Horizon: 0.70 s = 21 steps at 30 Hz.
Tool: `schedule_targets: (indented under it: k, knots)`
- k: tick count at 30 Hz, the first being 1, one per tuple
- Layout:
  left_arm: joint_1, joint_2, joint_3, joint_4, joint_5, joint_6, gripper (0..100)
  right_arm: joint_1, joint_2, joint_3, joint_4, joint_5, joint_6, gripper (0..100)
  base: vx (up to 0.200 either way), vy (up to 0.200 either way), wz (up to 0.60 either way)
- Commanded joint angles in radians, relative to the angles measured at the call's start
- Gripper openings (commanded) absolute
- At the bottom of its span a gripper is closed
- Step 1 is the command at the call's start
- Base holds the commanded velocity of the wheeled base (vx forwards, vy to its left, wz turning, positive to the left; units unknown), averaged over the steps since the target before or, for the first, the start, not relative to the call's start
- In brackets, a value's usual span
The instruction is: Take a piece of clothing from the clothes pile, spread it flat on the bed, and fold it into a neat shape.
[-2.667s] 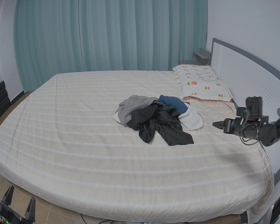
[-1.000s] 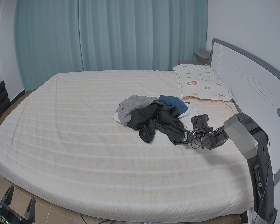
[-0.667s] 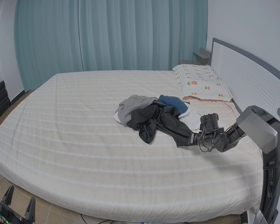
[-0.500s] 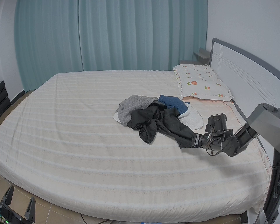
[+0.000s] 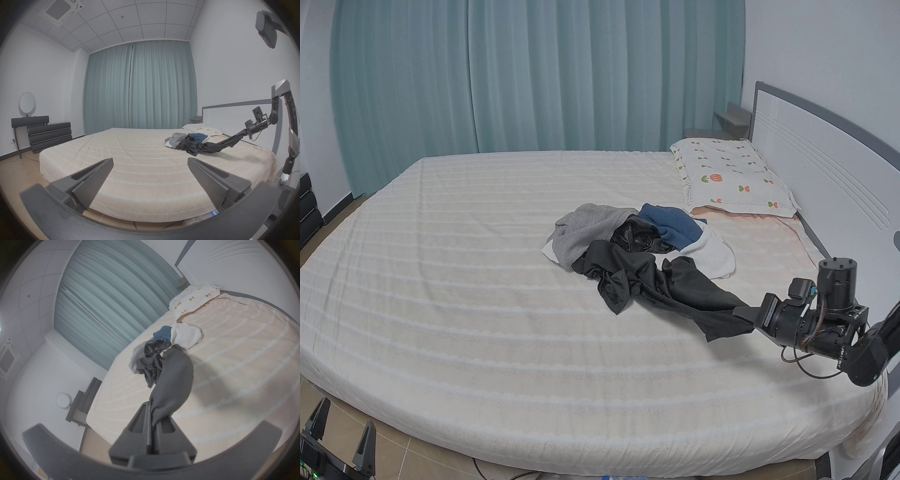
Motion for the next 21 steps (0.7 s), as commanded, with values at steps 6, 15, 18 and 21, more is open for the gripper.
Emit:
schedule_targets:
  k: [6,15,18,21]
  knots:
    - [0.000,-0.016,0.015,0.000,0.000,0.003,100,0.031,-0.188,0.039,-0.012,0.007,0.005,0,0.000,0.000,0.00]
    - [-0.008,0.025,0.013,0.001,-0.013,0.000,100,0.054,-0.356,-0.027,-0.007,0.016,0.004,0,0.000,0.000,0.00]
    - [0.010,0.082,0.015,0.000,-0.013,0.000,100,0.054,-0.405,-0.056,-0.006,0.039,0.002,0,0.000,0.000,0.00]
    - [0.012,0.038,-0.007,-0.008,-0.013,-0.014,100,0.054,-0.435,-0.079,0.006,0.058,0.002,0,0.000,0.000,0.00]
